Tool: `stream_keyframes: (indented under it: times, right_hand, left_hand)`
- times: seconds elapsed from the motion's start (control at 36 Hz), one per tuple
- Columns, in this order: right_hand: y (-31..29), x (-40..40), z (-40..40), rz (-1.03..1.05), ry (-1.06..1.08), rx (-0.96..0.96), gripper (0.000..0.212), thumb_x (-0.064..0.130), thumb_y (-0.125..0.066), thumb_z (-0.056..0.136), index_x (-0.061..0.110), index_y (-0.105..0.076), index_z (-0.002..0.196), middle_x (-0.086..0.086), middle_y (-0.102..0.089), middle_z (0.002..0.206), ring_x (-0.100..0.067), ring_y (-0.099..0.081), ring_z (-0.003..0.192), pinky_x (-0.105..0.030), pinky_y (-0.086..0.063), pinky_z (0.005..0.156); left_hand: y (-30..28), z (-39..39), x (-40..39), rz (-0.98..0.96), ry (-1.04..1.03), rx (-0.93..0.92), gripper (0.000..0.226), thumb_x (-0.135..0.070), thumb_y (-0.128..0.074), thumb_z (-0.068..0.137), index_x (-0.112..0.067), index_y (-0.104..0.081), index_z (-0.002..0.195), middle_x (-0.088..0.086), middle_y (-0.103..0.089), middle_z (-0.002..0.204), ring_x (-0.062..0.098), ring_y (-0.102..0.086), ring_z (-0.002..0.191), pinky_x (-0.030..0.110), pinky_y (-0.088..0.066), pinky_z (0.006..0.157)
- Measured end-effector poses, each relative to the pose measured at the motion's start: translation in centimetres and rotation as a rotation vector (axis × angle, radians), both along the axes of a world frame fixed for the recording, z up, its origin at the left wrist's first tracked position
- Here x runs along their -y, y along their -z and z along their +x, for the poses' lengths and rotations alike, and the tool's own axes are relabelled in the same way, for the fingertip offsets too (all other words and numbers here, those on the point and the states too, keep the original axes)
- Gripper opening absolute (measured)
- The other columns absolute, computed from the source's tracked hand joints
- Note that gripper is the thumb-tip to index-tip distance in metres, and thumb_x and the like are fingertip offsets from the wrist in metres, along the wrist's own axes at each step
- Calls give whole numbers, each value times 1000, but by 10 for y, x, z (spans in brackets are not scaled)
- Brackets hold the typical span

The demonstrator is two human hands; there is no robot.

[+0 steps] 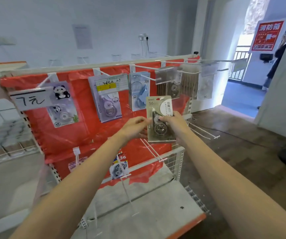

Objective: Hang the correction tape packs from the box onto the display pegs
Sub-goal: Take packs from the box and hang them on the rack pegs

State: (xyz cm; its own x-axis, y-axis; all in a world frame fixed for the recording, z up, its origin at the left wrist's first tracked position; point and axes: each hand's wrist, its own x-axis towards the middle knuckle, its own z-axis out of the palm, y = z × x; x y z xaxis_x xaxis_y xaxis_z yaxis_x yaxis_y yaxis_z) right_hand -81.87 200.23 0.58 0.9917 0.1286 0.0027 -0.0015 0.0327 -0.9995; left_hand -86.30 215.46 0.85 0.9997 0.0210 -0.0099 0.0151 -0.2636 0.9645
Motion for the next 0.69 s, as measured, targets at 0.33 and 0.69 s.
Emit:
stream_keyframes:
  times: [0.33,0.69]
  right_hand:
    - [-13,88,70,-35,-121,129,17,20,-70,84,16,-58,96,-3,-67,97,-22,-65,96,-44,-52,93]
    - [-13,150,124,-173,-178,227,36,35,-67,87,11,-55,111,-6,-66,107,-23,-65,100,-47,-51,94]
  left_hand:
    - [-6,61,115,-53,-138,135,29,-10,-64,90,-15,-44,110,15,-67,96,16,-68,69,29,-55,60]
    - [-16,109,175,-28,-252,265,30,-11,-63,91,-20,-47,114,9,-67,95,17,-66,78,23,-55,64]
